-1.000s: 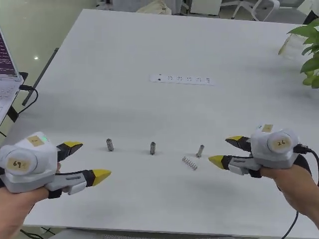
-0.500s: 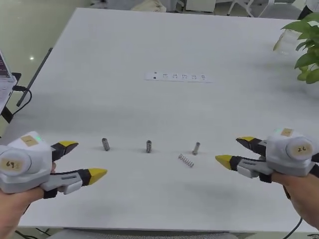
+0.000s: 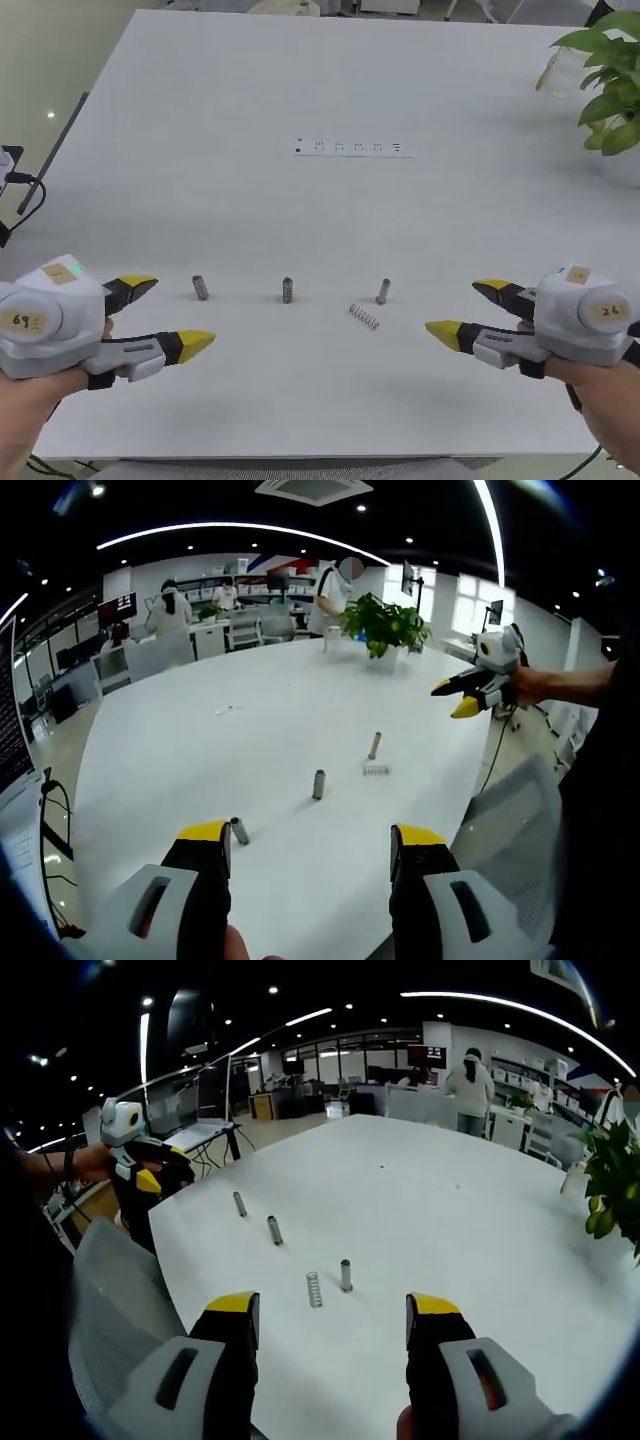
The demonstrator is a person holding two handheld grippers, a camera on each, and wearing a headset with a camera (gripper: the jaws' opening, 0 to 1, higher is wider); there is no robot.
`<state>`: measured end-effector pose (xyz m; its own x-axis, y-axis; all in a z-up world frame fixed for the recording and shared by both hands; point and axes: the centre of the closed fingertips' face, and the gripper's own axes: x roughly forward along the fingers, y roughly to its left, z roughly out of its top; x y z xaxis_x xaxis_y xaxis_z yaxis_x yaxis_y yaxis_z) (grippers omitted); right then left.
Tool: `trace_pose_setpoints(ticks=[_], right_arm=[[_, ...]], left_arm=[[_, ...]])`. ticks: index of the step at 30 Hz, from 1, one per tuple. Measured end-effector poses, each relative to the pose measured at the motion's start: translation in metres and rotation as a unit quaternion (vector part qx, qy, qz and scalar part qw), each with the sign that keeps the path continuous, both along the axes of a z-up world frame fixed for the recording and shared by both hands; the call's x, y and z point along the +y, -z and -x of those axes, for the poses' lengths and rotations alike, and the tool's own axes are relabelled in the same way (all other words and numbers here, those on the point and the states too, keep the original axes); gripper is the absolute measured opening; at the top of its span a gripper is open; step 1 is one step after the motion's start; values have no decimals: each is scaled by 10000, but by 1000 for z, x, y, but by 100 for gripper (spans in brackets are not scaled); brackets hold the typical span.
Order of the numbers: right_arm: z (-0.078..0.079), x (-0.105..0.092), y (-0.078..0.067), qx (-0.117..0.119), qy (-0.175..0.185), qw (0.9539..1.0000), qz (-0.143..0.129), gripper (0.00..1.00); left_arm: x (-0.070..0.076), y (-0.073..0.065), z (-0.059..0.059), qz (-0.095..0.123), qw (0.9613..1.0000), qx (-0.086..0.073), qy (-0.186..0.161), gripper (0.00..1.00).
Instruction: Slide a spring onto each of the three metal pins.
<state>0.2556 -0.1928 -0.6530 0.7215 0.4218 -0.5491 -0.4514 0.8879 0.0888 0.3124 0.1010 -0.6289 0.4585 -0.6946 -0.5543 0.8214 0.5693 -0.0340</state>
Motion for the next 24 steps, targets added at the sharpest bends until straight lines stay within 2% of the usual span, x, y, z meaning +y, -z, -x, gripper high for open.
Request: trace_pose_setpoints(ticks=[8,12,18,24], right_arm=[[0,5,-2,30,-137,9999,8,62],[4,9,1,85,-217,9997,55,63],[12,11,5,174,-245,9995,84,64],[18,10,8,244,-224,9994,116,64]], left_arm=[[-27,-3,-5,-177,9987,-101,474,61],[-45,-3,-7,-293,9961,-160,814,60],[-74,0,-8,-497,9886,-238,1400,60],[-105,1,-10,-584,9803,-304,1864,60]])
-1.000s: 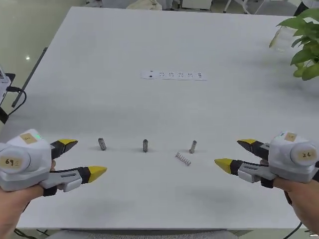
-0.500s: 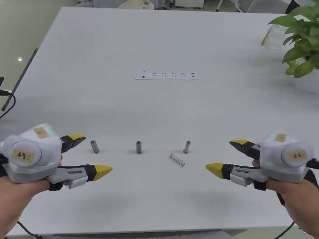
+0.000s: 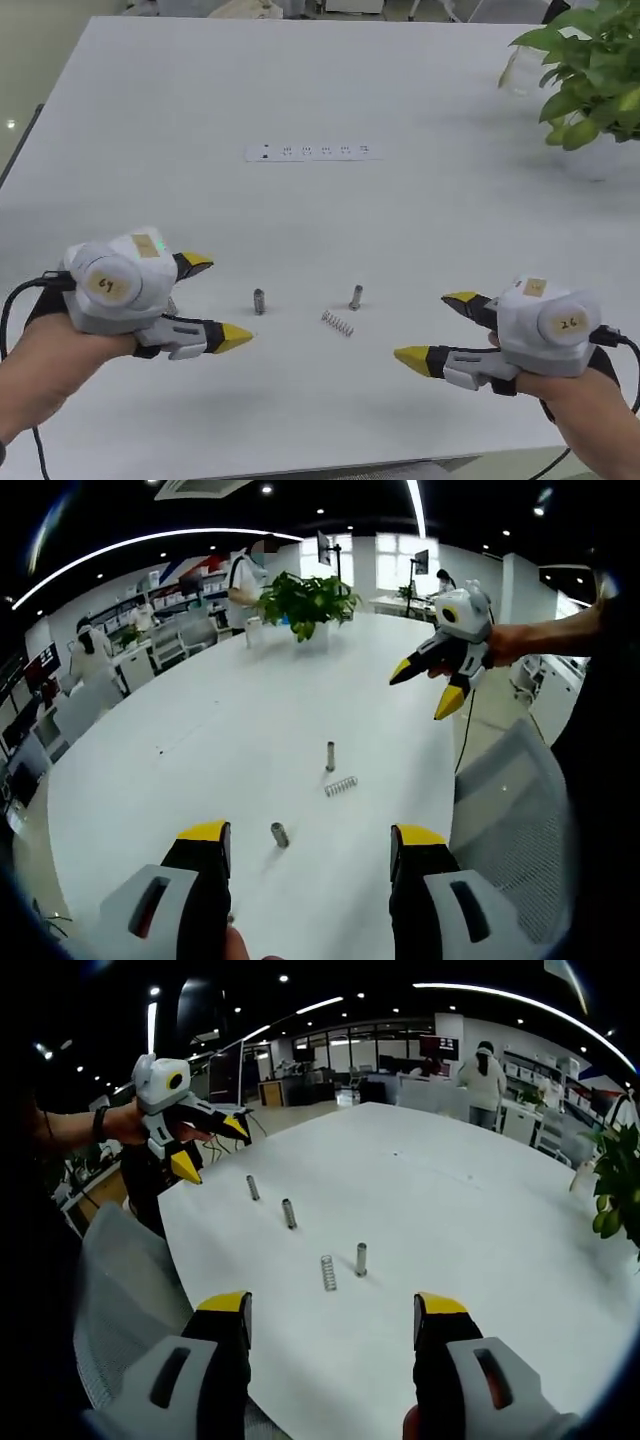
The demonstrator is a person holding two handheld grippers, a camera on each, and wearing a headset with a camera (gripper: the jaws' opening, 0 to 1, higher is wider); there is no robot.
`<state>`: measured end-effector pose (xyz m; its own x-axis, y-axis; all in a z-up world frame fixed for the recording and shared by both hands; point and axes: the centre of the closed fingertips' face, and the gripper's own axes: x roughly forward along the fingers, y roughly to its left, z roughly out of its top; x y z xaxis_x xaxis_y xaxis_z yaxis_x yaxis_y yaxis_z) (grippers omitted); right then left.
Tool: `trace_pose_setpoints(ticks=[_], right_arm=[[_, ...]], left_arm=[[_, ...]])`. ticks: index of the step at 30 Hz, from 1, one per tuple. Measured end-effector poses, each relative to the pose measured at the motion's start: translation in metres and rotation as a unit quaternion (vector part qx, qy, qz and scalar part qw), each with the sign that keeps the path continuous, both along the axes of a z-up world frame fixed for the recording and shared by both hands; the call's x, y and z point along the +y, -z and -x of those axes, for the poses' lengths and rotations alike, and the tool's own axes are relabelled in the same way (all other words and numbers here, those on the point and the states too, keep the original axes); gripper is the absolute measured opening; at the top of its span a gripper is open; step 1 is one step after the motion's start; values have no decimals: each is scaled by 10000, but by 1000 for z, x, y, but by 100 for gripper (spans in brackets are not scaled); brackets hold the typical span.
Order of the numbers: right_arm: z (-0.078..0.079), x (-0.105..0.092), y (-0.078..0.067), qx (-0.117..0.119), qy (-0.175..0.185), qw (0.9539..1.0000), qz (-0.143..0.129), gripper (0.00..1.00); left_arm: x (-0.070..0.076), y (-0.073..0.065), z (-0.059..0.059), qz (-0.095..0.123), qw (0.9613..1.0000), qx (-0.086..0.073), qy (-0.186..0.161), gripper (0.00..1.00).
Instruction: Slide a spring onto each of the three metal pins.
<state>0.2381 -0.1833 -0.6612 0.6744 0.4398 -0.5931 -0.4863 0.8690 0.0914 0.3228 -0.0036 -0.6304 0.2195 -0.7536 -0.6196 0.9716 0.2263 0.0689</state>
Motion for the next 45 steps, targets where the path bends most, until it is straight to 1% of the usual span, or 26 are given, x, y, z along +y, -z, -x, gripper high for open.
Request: trace_pose_setpoints(ticks=[3,4,5,6,7,8,12,14,15,16,18,20,22,24,26,27,29,32,34,36,38,40,45], right_arm=[[2,-1,0,19,34,10000,-3,64],[2,-1,0,19,50,10000,0,64],[3,-2,0,25,59,10000,2,64],[3,-2,0,28,62,10000,4,64],[4,-2,0,29,58,10000,10,64],[4,-2,-1,30,52,10000,15,64],[6,-4,-2,47,64,10000,28,64],[7,-4,-3,41,88,10000,5,63],[7,-5,-3,46,96,9999,2,63],[8,-5,-3,52,97,9999,5,63],[9,-4,-3,63,96,9999,7,63],[10,-4,-2,85,92,9999,4,63],[11,-4,-1,101,94,9999,-3,63],[12,-4,-1,120,106,9999,-7,63],[13,-4,0,131,120,9998,-12,63],[14,-4,1,140,136,9998,-25,63],[15,-4,1,152,153,9998,-31,63],[16,-4,2,174,168,9997,-49,63],[17,-4,3,197,185,9996,-62,63],[17,-5,3,203,194,9996,-77,63],[17,-6,5,223,194,9995,-77,62],[17,-5,7,253,183,9995,-74,62],[17,-4,8,278,175,9994,-89,62]], left_arm=[[-16,6,0,-117,9995,-41,288,60],[-18,7,0,-129,9994,-39,315,60],[-23,10,1,-182,9990,-39,408,60],[-25,11,1,-188,9989,-39,434,60],[-33,13,2,-186,9985,-9,521,60],[-36,15,1,-186,9983,6,553,60],[-55,22,4,-262,9964,2,804,58],[-63,28,6,-371,9945,-57,979,58],[-67,32,6,-396,9940,-56,1020,57],[-72,37,6,-440,9932,-40,1074,57],[-77,43,4,-492,9927,-23,1101,57],[-86,54,1,-560,9918,56,1144,56],[-91,60,3,-656,9903,53,1225,55],[-96,66,3,-694,9892,71,1290,55],[-99,68,3,-719,9885,82,1328,55],[-103,73,4,-777,9869,83,1412,55],[-106,80,3,-848,9852,64,1488,54],[-111,87,1,-853,9847,133,1511,53],[-115,90,2,-850,9844,179,1532,52],[-119,93,5,-875,9838,186,1556,51],[-122,100,5,-885,9835,235,1559,50],[-126,107,5,-931,9824,279,1593,50],[-131,121,5,-1020,9810,391,1606,48]])
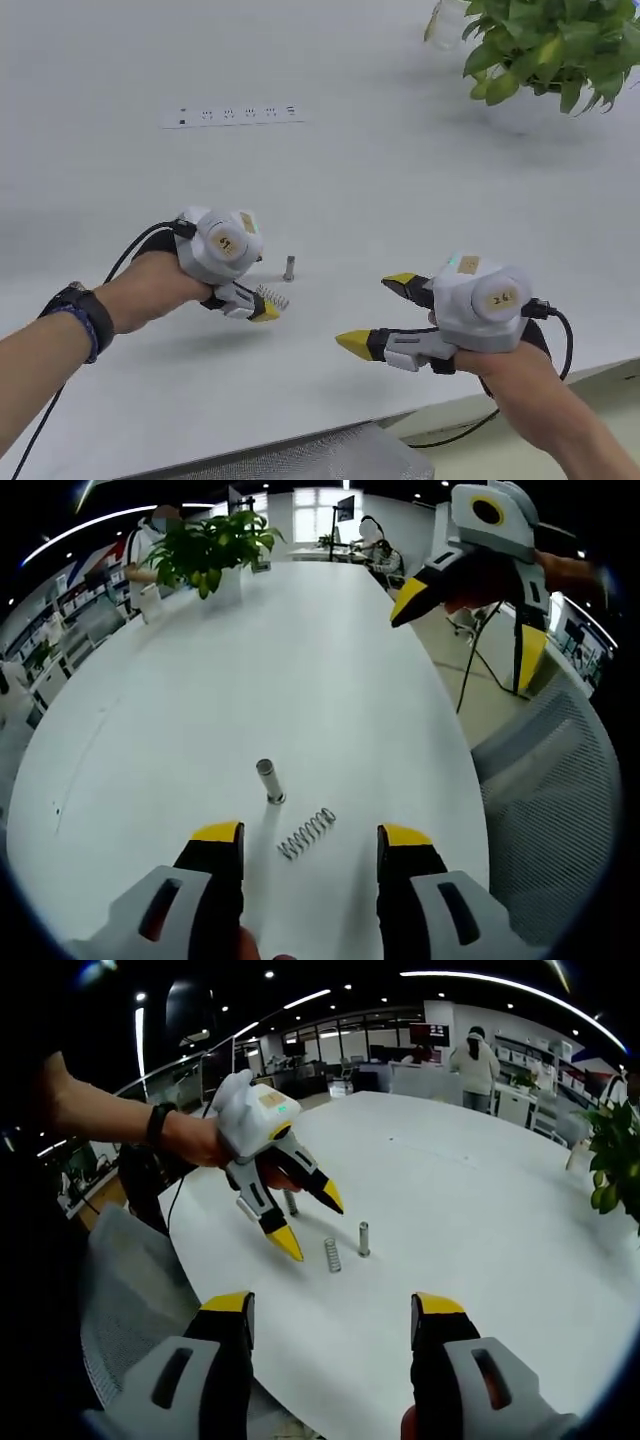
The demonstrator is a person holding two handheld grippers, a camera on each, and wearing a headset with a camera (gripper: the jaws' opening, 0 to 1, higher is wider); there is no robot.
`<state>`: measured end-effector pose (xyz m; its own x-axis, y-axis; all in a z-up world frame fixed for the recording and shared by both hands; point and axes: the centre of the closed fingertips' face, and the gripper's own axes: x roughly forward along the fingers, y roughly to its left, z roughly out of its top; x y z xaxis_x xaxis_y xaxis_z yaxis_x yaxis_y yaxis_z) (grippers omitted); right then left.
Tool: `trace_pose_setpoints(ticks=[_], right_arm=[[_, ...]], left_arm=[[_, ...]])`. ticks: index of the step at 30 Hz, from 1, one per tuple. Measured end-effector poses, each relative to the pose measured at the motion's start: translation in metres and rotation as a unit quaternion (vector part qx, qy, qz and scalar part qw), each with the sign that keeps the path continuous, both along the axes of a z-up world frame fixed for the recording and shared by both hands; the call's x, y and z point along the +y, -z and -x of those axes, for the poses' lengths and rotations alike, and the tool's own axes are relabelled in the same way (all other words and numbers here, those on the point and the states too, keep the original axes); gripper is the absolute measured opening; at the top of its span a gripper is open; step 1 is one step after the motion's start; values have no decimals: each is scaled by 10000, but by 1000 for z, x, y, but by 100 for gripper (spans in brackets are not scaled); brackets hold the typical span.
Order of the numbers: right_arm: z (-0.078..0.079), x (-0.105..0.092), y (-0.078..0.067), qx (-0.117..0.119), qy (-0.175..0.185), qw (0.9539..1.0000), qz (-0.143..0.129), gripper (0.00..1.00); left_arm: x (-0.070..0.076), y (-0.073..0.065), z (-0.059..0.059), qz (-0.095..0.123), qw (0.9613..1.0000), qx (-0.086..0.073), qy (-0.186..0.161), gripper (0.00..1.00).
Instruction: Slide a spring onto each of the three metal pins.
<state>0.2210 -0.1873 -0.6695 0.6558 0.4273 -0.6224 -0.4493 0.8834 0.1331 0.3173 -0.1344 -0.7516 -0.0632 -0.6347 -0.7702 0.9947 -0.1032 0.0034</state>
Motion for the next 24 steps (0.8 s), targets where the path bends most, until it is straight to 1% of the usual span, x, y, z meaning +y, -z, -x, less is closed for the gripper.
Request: trace_pose_setpoints(ticks=[1,3,5,7,10,14,16,19,22,23,24], right_arm=[[0,0,0,4,4,10000,-2,62],[0,0,1,8,7,10000,-5,62],[-1,-1,1,15,14,10000,-16,61],[-1,-1,2,20,16,10000,-19,61],[-1,-2,1,27,25,10000,-22,61],[-1,-3,2,33,47,10000,-37,60],[-1,-3,2,32,44,10000,-41,60],[-1,-3,3,38,48,10000,-49,59],[0,-2,4,44,44,10000,-54,58],[1,-1,4,50,39,10000,-52,58],[1,0,5,59,32,10000,-56,58]], left_arm=[[-1,3,1,-22,10000,22,7,48],[-2,5,2,-35,10000,49,9,47],[-5,12,4,-91,9999,83,38,46],[-5,17,6,-157,9998,92,51,46],[-5,24,8,-211,9996,181,22,44],[-3,31,9,-281,9993,257,-28,42],[-1,33,10,-303,9991,289,-39,41],[3,35,11,-351,9990,291,-28,38],[6,36,13,-371,9989,280,8,33],[6,36,13,-362,9989,295,11,29],[6,37,13,-349,9988,329,-31,29]])
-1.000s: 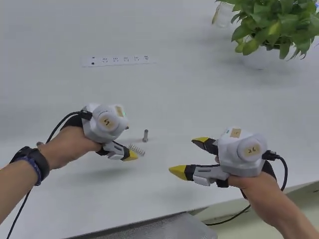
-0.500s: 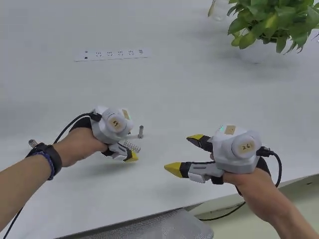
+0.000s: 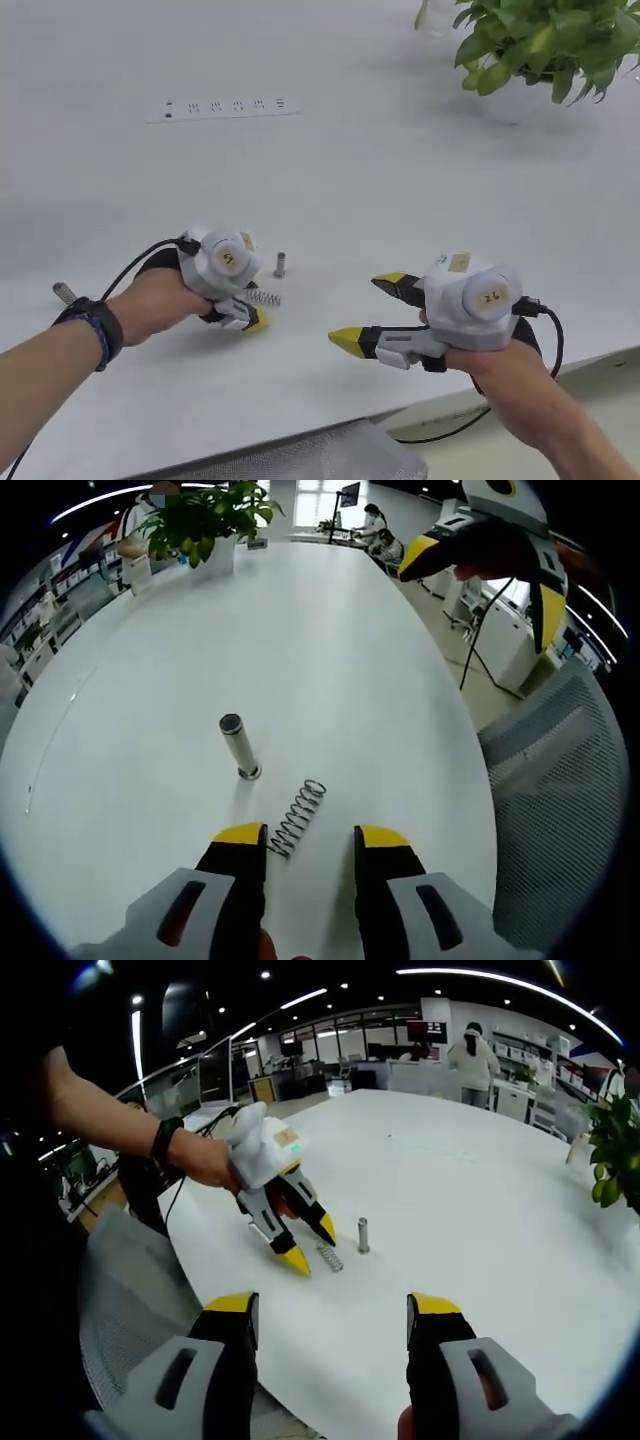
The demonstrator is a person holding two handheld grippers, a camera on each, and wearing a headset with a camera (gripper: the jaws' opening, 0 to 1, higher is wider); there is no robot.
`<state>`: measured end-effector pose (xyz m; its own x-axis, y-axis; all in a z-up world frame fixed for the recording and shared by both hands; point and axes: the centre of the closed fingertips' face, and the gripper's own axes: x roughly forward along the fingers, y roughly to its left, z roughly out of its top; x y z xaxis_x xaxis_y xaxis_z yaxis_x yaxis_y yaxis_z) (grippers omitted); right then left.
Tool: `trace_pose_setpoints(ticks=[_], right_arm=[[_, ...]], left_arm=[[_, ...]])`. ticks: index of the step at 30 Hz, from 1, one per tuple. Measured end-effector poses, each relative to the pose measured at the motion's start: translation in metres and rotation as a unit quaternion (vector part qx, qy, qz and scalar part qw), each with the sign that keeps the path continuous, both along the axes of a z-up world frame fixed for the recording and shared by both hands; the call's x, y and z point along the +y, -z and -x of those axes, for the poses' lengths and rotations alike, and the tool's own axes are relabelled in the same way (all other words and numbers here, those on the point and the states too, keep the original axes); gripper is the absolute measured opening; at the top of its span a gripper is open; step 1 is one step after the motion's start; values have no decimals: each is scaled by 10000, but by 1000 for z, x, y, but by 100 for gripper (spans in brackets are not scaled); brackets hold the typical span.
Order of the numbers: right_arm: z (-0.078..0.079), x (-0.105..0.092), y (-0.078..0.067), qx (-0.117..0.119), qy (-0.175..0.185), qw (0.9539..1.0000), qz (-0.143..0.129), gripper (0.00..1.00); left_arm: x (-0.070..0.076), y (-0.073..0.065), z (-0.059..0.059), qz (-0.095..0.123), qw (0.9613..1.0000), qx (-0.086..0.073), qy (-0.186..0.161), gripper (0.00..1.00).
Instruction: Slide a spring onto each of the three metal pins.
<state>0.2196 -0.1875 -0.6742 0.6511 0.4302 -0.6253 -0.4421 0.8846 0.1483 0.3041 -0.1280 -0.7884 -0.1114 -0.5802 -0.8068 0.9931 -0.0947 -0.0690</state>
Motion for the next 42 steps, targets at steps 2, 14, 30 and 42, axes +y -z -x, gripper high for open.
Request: trace_pose_setpoints(ticks=[2,14,30,42], right_arm=[[1,1,1,12,-3,10000,-10,58],[-1,-2,0,-32,35,10000,-58,57],[3,3,6,-10,-18,9999,-117,56],[2,19,5,-34,-222,9996,-146,55]], left_arm=[[1,2,1,-21,10000,21,-23,29],[7,4,1,-88,9995,-305,68,2],[46,-13,18,244,9971,57,-715,2],[76,-36,23,418,9947,-91,-930,2]])
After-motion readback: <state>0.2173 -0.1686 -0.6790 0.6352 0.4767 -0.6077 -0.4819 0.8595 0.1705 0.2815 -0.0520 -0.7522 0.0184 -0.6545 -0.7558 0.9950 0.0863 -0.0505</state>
